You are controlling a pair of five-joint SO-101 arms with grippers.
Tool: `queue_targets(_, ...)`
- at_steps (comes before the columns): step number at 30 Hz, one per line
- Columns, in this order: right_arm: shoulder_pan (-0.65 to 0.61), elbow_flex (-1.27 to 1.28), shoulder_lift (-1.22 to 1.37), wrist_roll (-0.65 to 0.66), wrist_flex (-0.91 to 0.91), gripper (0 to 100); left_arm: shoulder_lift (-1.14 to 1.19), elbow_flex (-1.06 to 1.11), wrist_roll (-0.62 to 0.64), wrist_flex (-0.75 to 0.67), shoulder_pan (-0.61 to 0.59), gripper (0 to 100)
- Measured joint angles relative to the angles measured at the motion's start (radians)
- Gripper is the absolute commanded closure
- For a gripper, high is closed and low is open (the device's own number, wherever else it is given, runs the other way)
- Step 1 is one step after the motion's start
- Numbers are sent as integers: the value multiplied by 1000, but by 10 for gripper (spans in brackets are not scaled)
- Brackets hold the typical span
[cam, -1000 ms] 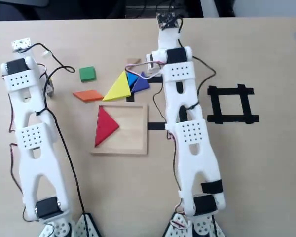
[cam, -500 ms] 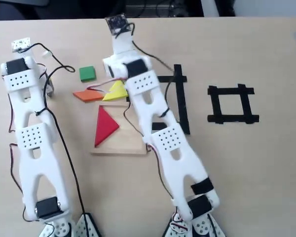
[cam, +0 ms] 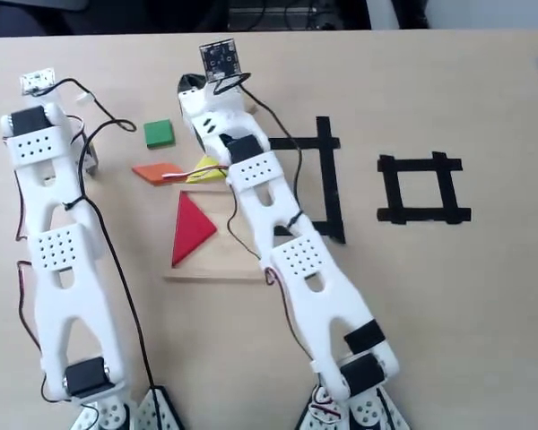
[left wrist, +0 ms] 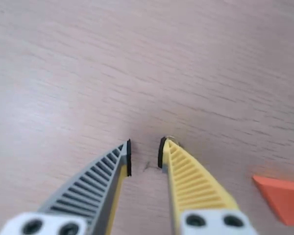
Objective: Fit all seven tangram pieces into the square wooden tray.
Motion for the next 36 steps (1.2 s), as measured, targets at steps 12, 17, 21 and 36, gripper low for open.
queue_targets(12, 0, 5, 0, 0, 120, 988, 0, 0, 0, 5, 2, 873)
queue_targets(17, 0, 86, 23, 74, -68, 988, 0, 0, 0, 5, 2, 873)
queue_targets(21, 2, 91, 21, 104, -23, 988, 0, 0, 0, 5, 2, 873)
queue_targets(36, 29, -20, 6, 115, 505, 988, 0, 0, 0, 5, 2, 873)
